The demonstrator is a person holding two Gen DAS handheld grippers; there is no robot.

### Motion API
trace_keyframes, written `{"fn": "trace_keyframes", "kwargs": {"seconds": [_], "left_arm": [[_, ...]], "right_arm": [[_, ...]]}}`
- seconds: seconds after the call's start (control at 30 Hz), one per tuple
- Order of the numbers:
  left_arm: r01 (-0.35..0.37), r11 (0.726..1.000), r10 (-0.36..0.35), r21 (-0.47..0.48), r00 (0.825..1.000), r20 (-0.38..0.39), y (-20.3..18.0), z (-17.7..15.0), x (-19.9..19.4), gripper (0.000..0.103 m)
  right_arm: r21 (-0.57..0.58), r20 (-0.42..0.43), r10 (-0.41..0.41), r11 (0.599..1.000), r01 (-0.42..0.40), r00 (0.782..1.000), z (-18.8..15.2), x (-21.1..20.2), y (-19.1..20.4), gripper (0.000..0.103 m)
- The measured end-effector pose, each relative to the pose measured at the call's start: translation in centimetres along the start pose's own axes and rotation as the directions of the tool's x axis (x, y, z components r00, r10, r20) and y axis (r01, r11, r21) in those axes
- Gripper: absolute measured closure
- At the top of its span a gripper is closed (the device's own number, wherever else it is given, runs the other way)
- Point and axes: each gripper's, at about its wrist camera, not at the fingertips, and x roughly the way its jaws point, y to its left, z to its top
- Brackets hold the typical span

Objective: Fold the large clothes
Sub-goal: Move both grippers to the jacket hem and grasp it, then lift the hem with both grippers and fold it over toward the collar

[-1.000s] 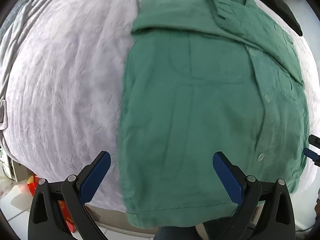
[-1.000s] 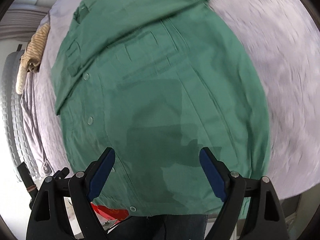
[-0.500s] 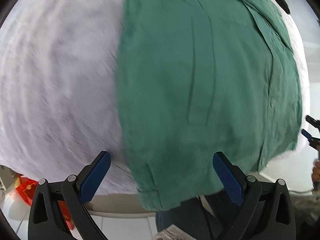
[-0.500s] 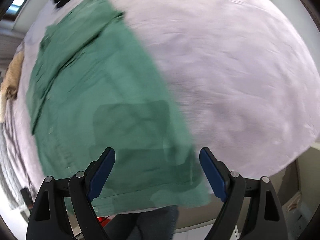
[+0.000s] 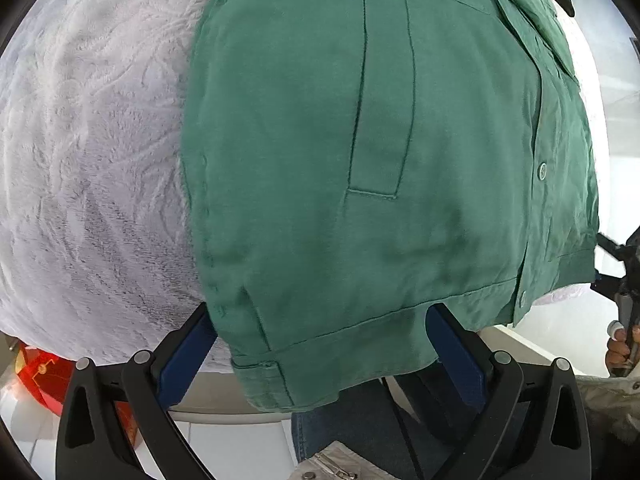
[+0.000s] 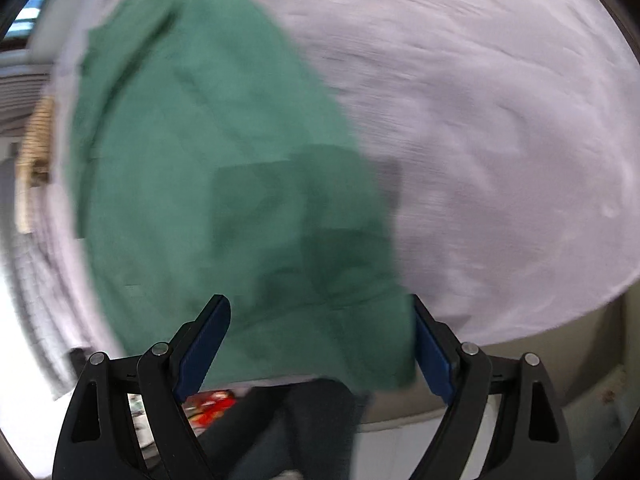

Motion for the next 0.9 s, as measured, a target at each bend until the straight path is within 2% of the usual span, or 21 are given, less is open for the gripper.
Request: {"fn": "trace_keyframes", "kwargs": {"seconds": [0.03, 0.1, 0.2, 0.3, 0.33, 0.37, 0.4, 0.43, 0.47, 0.5, 0.6, 0.67, 0.73, 0.83, 0.9], "left_arm": [[0.016, 1.0, -0.016, -0.007, 1.0, 0.005, -0.1, -0.1, 0.0, 0.0], [0.053, 0.999, -0.053, -0.013, 0.999, 0.011, -0.2, -0.1, 0.0, 0.0], [0.05, 0.999, -0.05, -0.019, 0.999, 0.009, -0.3, -0.3, 0.7, 0.0], [0.048, 0.998, -0.048, -0.039, 0.999, 0.014, 0.4, -0.8, 0.8, 0.002], [0.029, 0.999, -0.028, -0.043, 0.999, 0.029, 0.5, -1.0, 0.9, 0.012], [-0.006, 0.999, 0.007, -0.046, 0.999, 0.036, 0.6, -1.1, 0.9, 0.03], [-0.019, 0.999, 0.021, -0.048, 0.999, 0.039, 1.0, -1.2, 0.9, 0.037], [-0.006, 0.998, 0.009, -0.059, 0.999, 0.045, 1.5, -1.2, 0.7, 0.053], [0.031, 0.997, -0.028, -0.072, 0.998, 0.049, 2.0, -1.3, 0.3, 0.069], [0.074, 0.994, -0.07, -0.082, 0.996, 0.051, 2.4, -1.4, -0.1, 0.075], [0.227, 0.968, -0.217, -0.105, 0.971, 0.097, 3.1, -1.6, -2.7, 0.078], [0.305, 0.948, -0.286, -0.094, 0.943, 0.171, 3.0, -1.2, -5.3, 0.078], [0.349, 0.933, -0.32, -0.09, 0.917, 0.238, 2.9, -0.1, -7.3, 0.078], [0.405, 0.909, -0.356, -0.094, 0.875, 0.328, 3.2, 2.8, -9.6, 0.078], [0.413, 0.905, -0.347, -0.101, 0.855, 0.387, 3.4, 5.6, -10.6, 0.078]], "right_arm": [[-0.01, 0.002, 0.058, 0.998, -0.058, 0.998, 0.2, -0.3, 0.5, 0.014], [-0.021, -0.006, 0.111, 0.994, -0.111, 0.994, 0.5, -0.3, 1.3, 0.014], [-0.019, -0.035, 0.057, 0.998, -0.058, 0.998, 0.7, 1.0, 1.0, 0.014], [0.041, -0.069, 0.027, 0.999, -0.024, 0.997, 0.5, 2.5, -0.1, 0.014], [0.057, -0.075, 0.022, 0.998, -0.018, 0.997, 0.3, 2.7, -0.3, 0.016], [0.062, -0.078, 0.015, 0.998, -0.01, 0.997, 0.1, 2.9, -0.5, 0.026], [0.051, -0.09, -0.007, 0.999, 0.012, 0.996, 0.2, 3.2, -0.3, 0.038], [0.039, -0.1, -0.017, 0.999, 0.021, 0.995, 0.1, 3.3, 0.0, 0.079], [0.035, -0.102, -0.004, 0.999, 0.007, 0.995, 0.0, 3.3, 0.3, 0.093], [0.03, -0.091, 0.05, 0.998, -0.048, 0.995, 0.1, 2.8, 0.6, 0.093], [0.028, -0.057, 0.22, 0.975, -0.219, 0.974, 0.6, 0.9, 1.8, 0.095], [0.025, -0.023, 0.339, 0.941, -0.339, 0.94, 1.6, -0.9, 3.1, 0.095], [0.011, 0.02, 0.442, 0.897, -0.442, 0.897, 3.0, -2.5, 4.7, 0.095], [-0.002, 0.065, 0.527, 0.849, -0.528, 0.847, 5.9, -3.7, 7.0, 0.095], [-0.012, 0.078, 0.545, 0.838, -0.546, 0.835, 8.2, -3.6, 8.5, 0.095]]}}
